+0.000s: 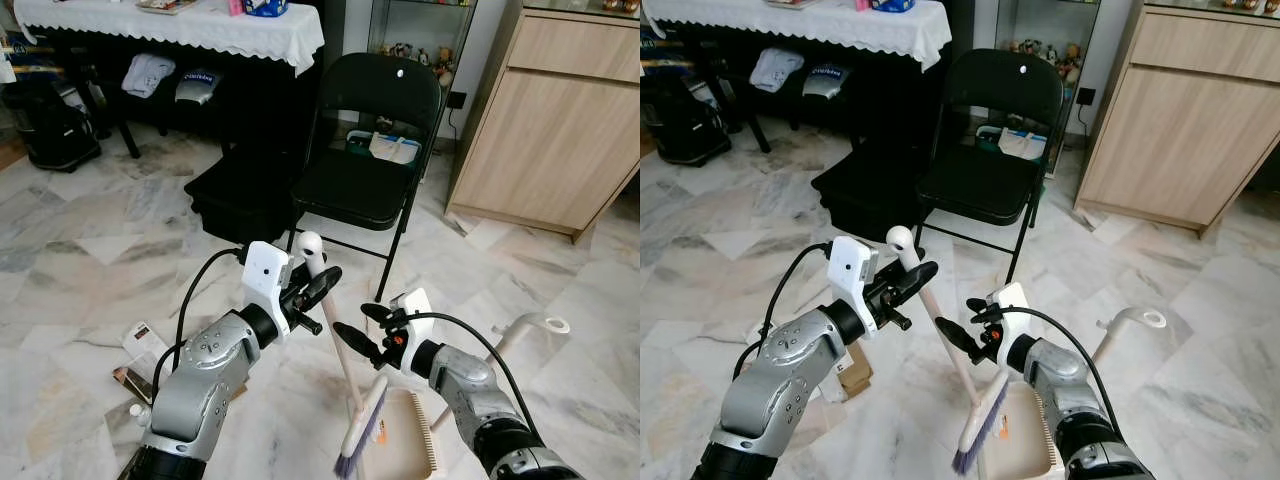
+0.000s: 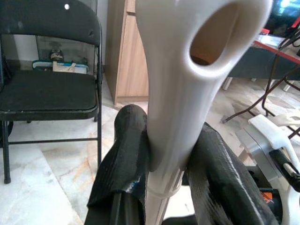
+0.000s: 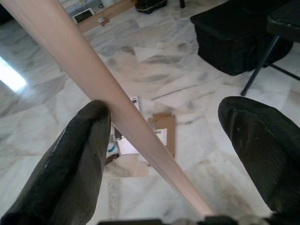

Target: Sweep floor

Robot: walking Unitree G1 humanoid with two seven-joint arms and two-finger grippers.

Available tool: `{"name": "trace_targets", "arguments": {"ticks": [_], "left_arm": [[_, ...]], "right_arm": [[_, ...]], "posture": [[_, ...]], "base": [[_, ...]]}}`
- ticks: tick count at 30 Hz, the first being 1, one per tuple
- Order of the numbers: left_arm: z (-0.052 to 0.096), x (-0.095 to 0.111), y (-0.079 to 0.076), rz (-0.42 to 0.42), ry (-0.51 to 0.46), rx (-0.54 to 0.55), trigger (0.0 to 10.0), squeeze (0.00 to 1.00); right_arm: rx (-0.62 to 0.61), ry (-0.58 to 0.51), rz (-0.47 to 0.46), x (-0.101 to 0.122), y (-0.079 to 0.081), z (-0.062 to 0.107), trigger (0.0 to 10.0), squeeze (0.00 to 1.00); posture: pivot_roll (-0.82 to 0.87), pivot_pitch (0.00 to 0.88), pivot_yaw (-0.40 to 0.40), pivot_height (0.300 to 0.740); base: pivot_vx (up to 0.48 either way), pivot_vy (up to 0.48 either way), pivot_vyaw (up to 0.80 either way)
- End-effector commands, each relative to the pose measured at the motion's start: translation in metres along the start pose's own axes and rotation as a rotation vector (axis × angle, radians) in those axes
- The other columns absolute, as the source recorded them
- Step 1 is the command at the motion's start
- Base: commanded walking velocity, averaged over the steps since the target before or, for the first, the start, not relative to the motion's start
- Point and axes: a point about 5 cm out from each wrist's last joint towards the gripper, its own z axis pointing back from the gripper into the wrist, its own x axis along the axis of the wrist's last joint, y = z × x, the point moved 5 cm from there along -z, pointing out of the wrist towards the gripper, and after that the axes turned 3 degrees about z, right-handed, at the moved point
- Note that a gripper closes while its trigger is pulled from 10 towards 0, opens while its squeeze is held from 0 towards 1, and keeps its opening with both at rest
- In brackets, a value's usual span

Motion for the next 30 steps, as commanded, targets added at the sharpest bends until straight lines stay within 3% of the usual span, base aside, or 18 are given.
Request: {"name": "trace_targets", "arguments": {"ticks": [1, 17, 23, 30], "left_arm": [[-0.003, 0.021, -0.021, -0.01, -0.075, -0.099, 10.0, 0.0], [-0.003, 0.016, -0.015, -0.041, -0.059, -0.066, 10.0, 0.0], [-0.002, 0.014, 0.007, -0.07, -0.073, 0.061, 10.0, 0.0], [-0.001, 0.017, 0.023, -0.088, -0.103, 0.169, 10.0, 0.0]], "right_arm": [[-0.096, 0.016, -0.009, -0.001, -0.015, 0.004, 10.0, 0.0], [-0.123, 0.004, 0.004, 0.0, -0.018, 0.003, 10.0, 0.0], [-0.141, -0.011, -0.002, 0.001, -0.019, 0.002, 10.0, 0.0], [-0.122, -0.018, -0.016, -0.001, -0.013, 0.001, 10.0, 0.0]], "posture": [[0.12, 0.034, -0.015, 0.74], [0.12, 0.032, -0.012, 0.74], [0.12, 0.03, -0.013, 0.74], [0.12, 0.027, -0.013, 0.74]], "base": [[0.0, 0.0, 0.0], [0.0, 0.0, 0.0], [0.0, 0.0, 0.0], [0.0, 0.0, 0.0]]}}
